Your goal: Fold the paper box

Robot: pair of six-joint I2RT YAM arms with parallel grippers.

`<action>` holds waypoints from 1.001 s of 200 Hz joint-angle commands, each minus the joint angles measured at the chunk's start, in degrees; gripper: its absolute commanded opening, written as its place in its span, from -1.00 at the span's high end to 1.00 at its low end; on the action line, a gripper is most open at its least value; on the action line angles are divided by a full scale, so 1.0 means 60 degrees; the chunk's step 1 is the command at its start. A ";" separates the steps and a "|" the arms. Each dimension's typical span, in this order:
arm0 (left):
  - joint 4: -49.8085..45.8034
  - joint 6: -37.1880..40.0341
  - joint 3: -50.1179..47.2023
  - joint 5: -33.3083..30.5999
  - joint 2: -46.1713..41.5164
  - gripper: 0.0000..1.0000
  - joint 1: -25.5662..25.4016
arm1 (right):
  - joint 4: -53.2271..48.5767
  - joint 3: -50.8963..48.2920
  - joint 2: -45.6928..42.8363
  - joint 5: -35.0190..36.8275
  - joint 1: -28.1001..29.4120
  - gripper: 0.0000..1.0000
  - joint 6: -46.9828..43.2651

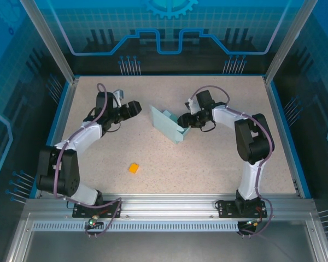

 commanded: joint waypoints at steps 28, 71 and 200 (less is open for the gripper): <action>0.1369 -0.1181 -0.1657 -0.0252 -0.1128 -0.54 0.0004 | 0.0330 -0.0752 -0.0735 -0.0817 0.0358 -0.21 0.0239; 0.1353 -0.1128 -0.2157 -0.0519 -0.0705 -0.48 -0.0010 | 0.1095 -0.1485 -0.1068 -0.1247 0.0825 -0.23 0.0794; 0.1000 -0.0487 0.0399 -0.0443 0.3048 -0.39 -0.1509 | 0.1463 -0.2383 -0.2110 -0.0810 0.0006 -0.22 0.0693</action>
